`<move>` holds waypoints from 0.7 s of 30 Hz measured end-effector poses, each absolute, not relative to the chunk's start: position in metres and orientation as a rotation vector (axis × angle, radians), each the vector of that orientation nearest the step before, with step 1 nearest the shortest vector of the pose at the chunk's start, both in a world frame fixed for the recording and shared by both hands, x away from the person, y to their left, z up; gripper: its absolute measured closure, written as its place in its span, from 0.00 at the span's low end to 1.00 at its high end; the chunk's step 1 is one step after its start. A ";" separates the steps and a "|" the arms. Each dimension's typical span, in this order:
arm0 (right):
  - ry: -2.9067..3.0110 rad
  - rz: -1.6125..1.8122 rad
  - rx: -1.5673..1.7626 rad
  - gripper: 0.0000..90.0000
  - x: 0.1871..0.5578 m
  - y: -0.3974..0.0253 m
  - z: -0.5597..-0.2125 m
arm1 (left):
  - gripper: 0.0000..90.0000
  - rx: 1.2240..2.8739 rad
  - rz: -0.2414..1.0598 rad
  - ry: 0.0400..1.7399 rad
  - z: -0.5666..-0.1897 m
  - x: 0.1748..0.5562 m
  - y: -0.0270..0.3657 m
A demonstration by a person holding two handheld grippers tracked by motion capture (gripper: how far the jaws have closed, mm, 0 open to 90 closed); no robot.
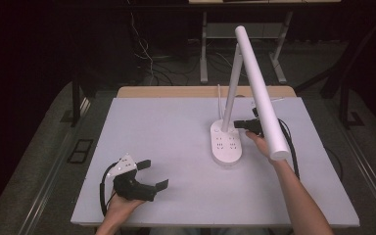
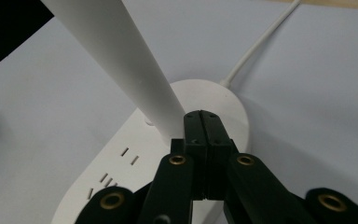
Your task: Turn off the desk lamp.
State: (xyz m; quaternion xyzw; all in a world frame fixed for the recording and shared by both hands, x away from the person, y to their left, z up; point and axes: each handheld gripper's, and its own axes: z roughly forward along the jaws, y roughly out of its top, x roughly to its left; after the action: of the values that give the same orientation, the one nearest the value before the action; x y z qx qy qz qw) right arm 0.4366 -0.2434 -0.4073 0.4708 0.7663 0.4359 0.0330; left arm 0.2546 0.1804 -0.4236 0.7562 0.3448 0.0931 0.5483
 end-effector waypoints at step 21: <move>2.298 1.415 1.422 0.57 0.386 -0.275 -0.380 | 0.00 1.783 0.220 0.815 -0.423 0.254 0.179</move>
State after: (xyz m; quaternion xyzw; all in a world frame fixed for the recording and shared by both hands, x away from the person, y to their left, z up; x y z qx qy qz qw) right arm 0.3862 -0.2750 -0.3804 0.4657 0.7526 0.4633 0.0457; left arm 0.2539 0.1789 -0.4231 0.7539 0.3446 0.0932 0.5516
